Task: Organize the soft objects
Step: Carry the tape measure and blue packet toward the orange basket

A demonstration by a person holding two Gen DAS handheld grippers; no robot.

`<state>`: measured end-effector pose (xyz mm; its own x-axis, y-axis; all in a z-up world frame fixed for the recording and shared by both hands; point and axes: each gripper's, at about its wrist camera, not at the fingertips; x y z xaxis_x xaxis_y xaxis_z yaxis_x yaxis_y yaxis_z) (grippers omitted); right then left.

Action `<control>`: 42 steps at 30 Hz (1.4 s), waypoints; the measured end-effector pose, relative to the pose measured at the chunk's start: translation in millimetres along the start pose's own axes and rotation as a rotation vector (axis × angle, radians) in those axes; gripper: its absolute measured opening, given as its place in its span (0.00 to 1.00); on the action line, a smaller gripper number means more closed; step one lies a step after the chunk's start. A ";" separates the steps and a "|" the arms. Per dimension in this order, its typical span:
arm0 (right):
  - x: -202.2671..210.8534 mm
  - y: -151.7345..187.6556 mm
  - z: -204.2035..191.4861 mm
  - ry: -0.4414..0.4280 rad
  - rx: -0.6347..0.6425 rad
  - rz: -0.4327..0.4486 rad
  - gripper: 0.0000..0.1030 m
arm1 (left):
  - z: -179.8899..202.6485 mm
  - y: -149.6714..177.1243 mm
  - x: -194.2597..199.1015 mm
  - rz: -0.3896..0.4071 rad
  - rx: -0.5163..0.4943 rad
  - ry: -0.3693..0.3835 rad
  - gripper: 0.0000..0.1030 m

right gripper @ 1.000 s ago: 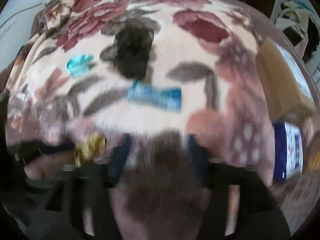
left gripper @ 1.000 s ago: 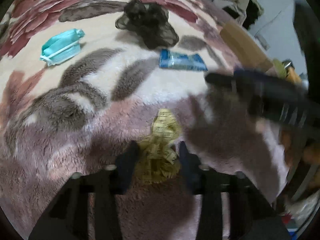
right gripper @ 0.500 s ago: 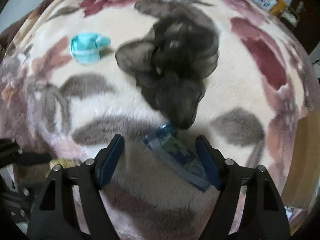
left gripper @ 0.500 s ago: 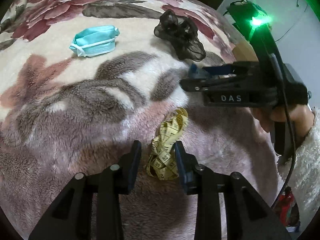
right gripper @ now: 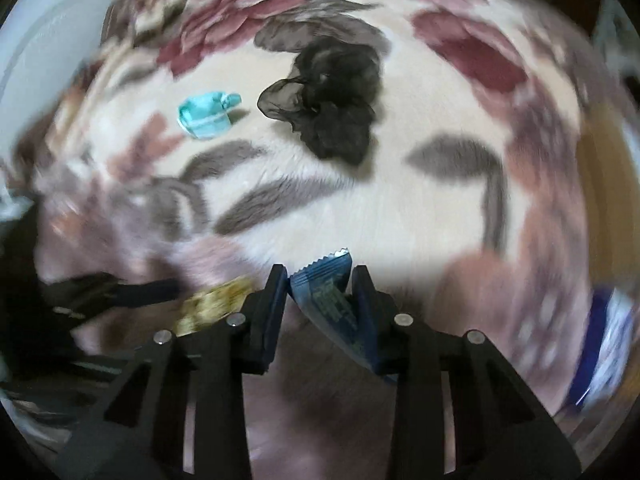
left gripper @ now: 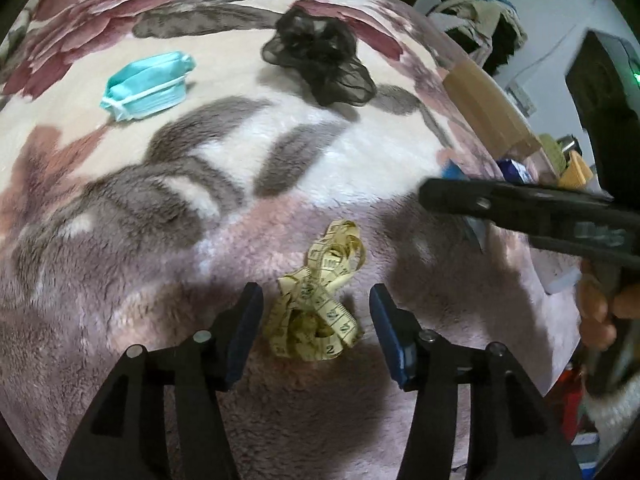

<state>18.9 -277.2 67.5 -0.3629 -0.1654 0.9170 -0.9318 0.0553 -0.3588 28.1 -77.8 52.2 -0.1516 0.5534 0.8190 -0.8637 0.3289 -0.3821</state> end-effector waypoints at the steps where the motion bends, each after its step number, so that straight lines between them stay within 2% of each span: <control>1: 0.6 4.3 9.8 -0.055 -0.073 -0.023 0.33 | -0.3 -0.2 -0.8 -0.002 -0.001 0.002 0.55; 3: -0.6 10.3 20.6 -0.099 -0.139 -0.036 0.35 | 6.3 -2.6 -7.1 -0.008 0.002 0.009 0.55; 5: -4.4 12.2 25.5 -0.046 -0.144 -0.024 0.37 | 14.0 -1.5 -11.0 -0.012 -0.003 0.002 0.55; 7: -9.0 15.0 28.8 0.012 -0.138 -0.005 0.49 | 14.1 -0.3 -10.0 -0.012 -0.005 -0.003 0.55; 9: -9.0 20.3 29.7 0.013 -0.132 0.026 0.52 | 13.3 -1.1 -10.1 -0.008 0.002 -0.005 0.55; 11: -4.9 26.6 24.1 0.020 -0.095 0.053 0.52 | 10.7 0.7 -5.9 0.001 0.011 -0.006 0.55; 14: -1.4 35.9 2.0 0.087 0.050 0.076 0.52 | 6.2 1.8 2.8 0.014 0.015 0.003 0.55; 17: -12.8 44.7 -18.2 0.216 0.206 0.035 0.51 | 8.1 -2.0 0.4 0.008 0.006 0.001 0.55; 19: -24.3 47.6 -20.7 0.273 0.232 -0.006 0.48 | 11.6 -5.9 -5.8 -0.004 -0.002 0.005 0.55; 21: -27.4 49.1 -17.9 0.274 0.216 -0.009 0.28 | 15.7 -9.8 -15.8 -0.026 -0.014 -0.006 0.55; 23: -21.5 50.2 -12.0 0.253 0.170 0.018 0.26 | 19.7 -12.2 -26.2 -0.050 -0.033 -0.037 0.53; 24: -18.6 51.4 -8.8 0.241 0.151 0.026 0.26 | 21.8 -12.6 -31.3 -0.062 -0.048 -0.060 0.43; 26: -13.6 53.6 -4.9 0.227 0.118 0.039 0.26 | 24.3 -11.4 -36.5 -0.078 -0.068 -0.117 0.29; 28: -11.9 56.0 -3.0 0.214 0.102 0.039 0.26 | 23.1 -9.0 -33.2 -0.069 -0.058 -0.099 0.24; 30: -15.7 56.5 -3.0 0.215 0.087 0.031 0.26 | 19.4 -6.2 -27.3 -0.058 -0.021 -0.070 0.23; 35: -23.8 55.5 1.7 0.196 0.000 0.012 0.26 | 15.4 -2.7 -9.4 -0.030 0.021 -0.067 0.23; 42: 18.5 68.9 -4.3 0.157 -0.035 0.107 0.23 | 33.4 0.4 16.3 -0.003 0.006 -0.122 0.23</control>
<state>-52.1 -272.2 60.5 -0.4541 -0.0013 0.8909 -0.8867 0.0987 -0.4518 9.1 -94.2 79.7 -0.2064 0.4553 0.8661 -0.8668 0.3257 -0.3777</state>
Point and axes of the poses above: each gripper's, at about its wrist camera, not at the fingertips, and x roughly against the way its jaws point, z to its right, y to its underside, and after that the axes turned 8 degrees about y, right-handed
